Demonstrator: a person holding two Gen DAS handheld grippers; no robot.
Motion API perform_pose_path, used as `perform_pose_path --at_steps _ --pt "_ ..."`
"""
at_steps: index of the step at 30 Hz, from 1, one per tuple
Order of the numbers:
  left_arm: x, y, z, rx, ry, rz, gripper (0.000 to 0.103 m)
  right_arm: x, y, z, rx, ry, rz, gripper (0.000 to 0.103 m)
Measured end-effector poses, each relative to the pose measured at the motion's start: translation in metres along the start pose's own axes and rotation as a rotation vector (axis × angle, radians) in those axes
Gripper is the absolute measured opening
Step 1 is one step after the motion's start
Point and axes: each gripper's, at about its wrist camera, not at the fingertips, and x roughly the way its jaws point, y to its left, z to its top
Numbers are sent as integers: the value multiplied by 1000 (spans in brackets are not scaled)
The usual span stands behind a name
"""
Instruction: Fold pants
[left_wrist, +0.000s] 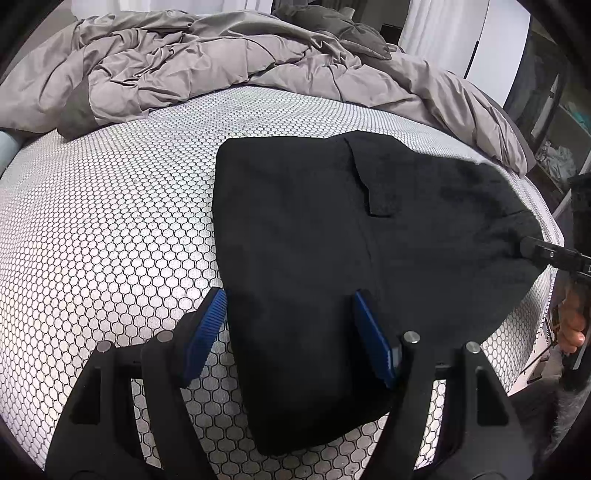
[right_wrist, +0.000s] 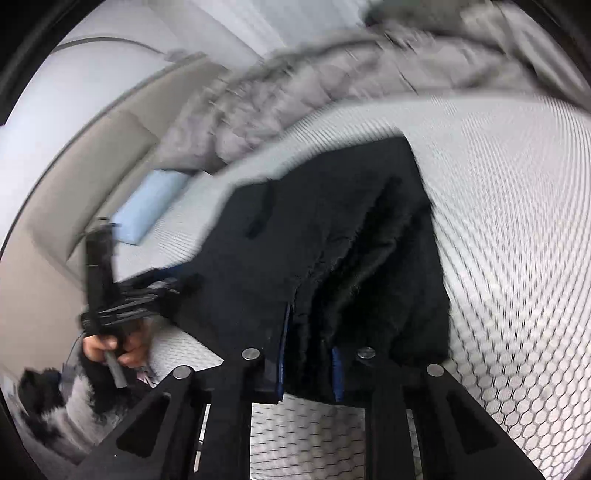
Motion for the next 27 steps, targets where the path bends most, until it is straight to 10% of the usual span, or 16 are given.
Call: perform_pose_path --at_steps 4,7,11,16,19,23,27 --pt "3 2 0 0 10 -2 68 21 -27 -6 44 101 -204 24" --pt "2 3 1 1 6 0 68 8 -29 -2 86 74 -165 32" --pt "8 16 0 -70 42 -63 68 -22 -31 5 94 -46 -203 70" --pt "25 43 -1 -243 82 -197 67 4 -59 6 253 22 -117 70" --pt "28 46 2 -252 83 -248 48 23 -63 8 252 46 -140 68" --pt "22 58 14 -267 34 -228 35 28 -43 0 204 11 -154 41" --pt "30 70 26 -288 36 -181 35 34 -18 -10 136 29 -125 40"
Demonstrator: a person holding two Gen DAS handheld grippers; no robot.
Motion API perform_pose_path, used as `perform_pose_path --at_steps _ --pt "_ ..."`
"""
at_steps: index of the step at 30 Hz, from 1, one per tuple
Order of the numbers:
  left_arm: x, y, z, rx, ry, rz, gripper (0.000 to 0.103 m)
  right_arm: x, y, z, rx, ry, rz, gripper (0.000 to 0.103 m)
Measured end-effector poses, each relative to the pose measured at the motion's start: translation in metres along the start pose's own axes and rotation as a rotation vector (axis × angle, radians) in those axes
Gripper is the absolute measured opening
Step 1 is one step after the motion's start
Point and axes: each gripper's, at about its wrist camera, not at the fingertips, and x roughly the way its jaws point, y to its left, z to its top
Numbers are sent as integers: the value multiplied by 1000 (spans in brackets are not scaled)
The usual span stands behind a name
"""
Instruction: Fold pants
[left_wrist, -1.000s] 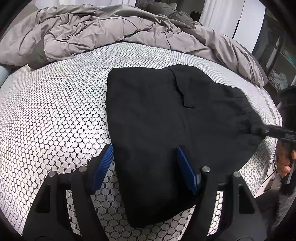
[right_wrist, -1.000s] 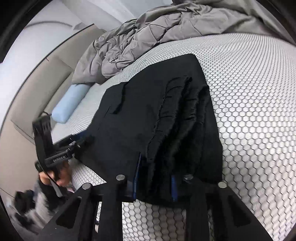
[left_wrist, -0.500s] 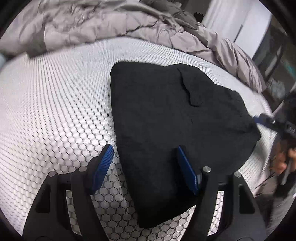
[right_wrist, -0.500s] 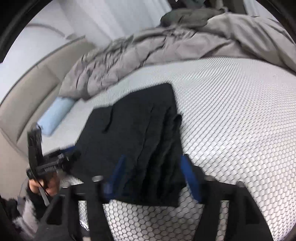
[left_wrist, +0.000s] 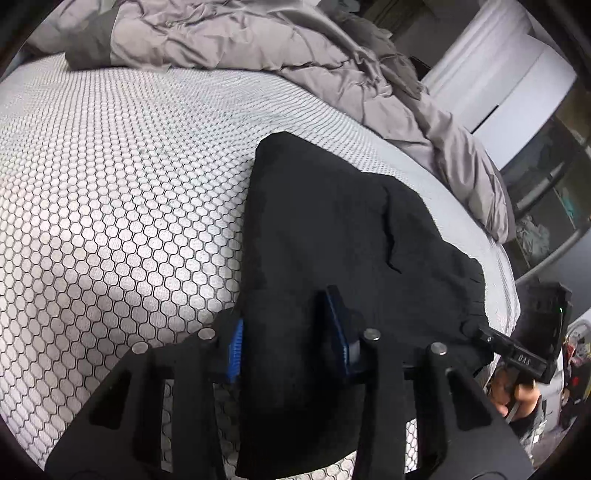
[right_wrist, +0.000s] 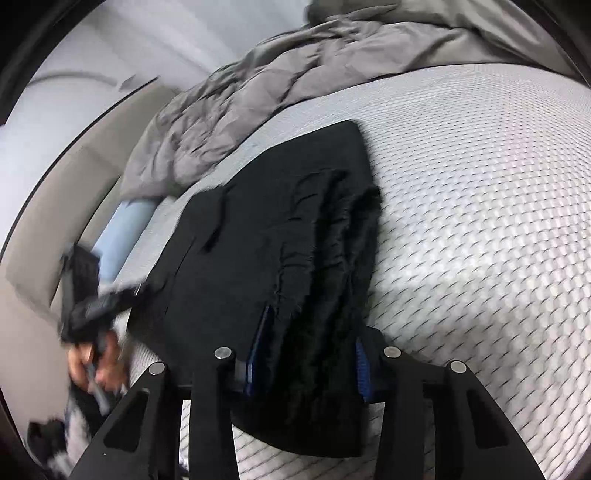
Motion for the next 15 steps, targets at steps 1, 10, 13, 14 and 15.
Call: perform_pose_path --at_steps 1,10,13,14,15 --pt "1 1 0 -6 2 7 35 1 0 -1 -10 -10 -15 40" --pt "-17 -26 -25 179 -38 150 47 -12 -4 12 -35 -48 -197 74" --pt "-26 -26 -30 168 -54 176 47 -18 -11 8 -27 -19 -204 80" --pt "-31 -28 -31 165 -65 189 47 -21 -9 8 -22 -26 -211 81" --pt "-37 -31 -34 170 -70 199 47 -28 -8 7 -26 -33 -215 81"
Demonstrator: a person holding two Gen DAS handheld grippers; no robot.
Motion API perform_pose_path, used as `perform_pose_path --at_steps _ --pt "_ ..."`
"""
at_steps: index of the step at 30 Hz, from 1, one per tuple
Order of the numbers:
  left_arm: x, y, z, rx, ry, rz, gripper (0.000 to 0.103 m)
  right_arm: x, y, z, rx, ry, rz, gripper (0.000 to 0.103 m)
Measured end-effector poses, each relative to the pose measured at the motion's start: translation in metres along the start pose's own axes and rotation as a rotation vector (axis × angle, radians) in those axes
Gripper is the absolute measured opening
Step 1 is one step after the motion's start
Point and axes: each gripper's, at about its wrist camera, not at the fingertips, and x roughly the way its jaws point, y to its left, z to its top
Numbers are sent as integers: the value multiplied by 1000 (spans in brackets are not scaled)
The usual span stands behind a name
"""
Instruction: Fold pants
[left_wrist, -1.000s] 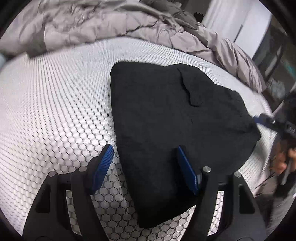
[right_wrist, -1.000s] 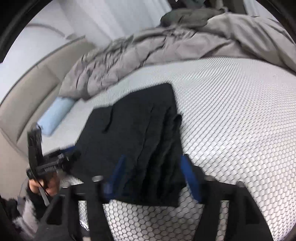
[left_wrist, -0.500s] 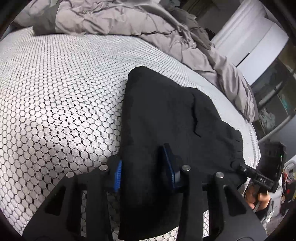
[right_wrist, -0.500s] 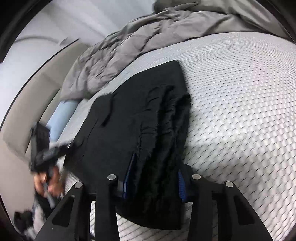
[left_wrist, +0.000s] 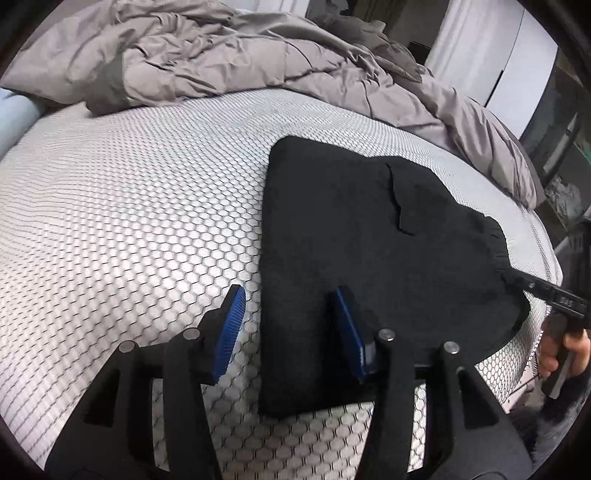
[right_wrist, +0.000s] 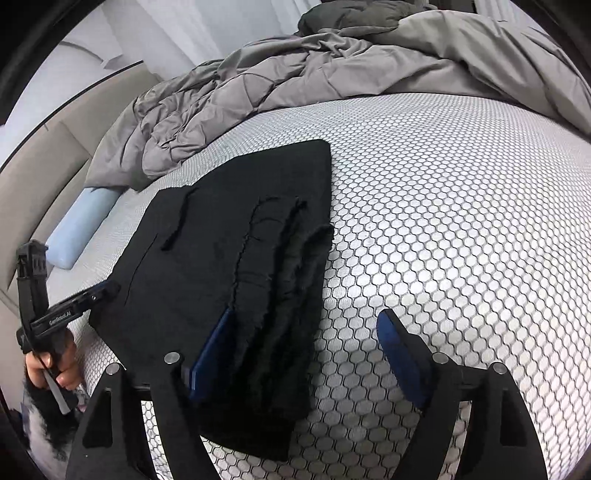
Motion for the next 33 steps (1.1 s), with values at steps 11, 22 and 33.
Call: perform_pose_path --at_steps 11,22,33 --pt "-75 -43 -54 139 -233 -12 102 -67 64 -42 -171 -243 84 103" --pt "-65 -70 -66 167 -291 54 102 -54 86 -69 -206 -287 23 103" --pt "-51 -58 -54 139 -290 45 102 -54 88 -69 -220 -292 11 103"
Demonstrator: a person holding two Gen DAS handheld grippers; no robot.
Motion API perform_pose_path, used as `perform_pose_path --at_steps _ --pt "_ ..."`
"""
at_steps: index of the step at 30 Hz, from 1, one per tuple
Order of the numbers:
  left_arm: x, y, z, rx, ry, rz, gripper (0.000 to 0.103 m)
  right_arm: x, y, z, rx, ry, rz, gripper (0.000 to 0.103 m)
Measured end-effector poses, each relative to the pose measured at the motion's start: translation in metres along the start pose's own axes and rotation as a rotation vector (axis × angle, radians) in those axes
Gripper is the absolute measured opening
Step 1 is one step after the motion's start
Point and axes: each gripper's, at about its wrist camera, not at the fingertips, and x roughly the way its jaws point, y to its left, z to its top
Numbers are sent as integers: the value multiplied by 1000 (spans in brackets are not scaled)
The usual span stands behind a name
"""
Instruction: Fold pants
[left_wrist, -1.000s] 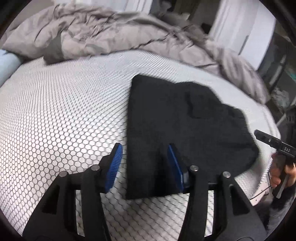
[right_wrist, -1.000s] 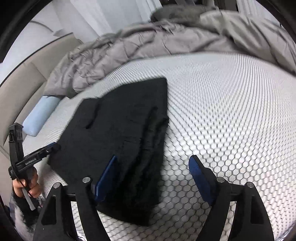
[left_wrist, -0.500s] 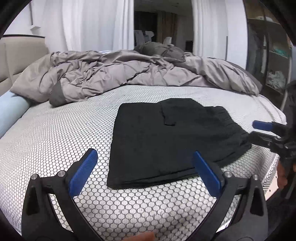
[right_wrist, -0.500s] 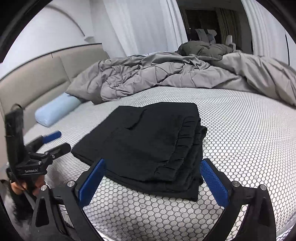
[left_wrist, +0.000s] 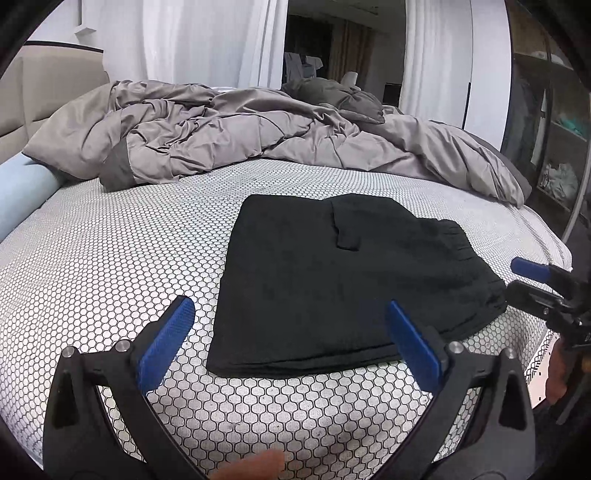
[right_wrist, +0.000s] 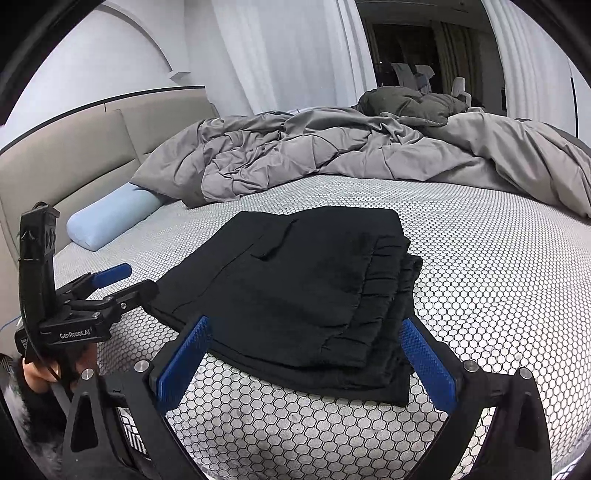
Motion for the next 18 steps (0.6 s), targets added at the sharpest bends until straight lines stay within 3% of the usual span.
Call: perform_pose_path --at_steps 18 --pt "1 0 -1 14 9 0 102 -1 -1 2 0 0 7 103"
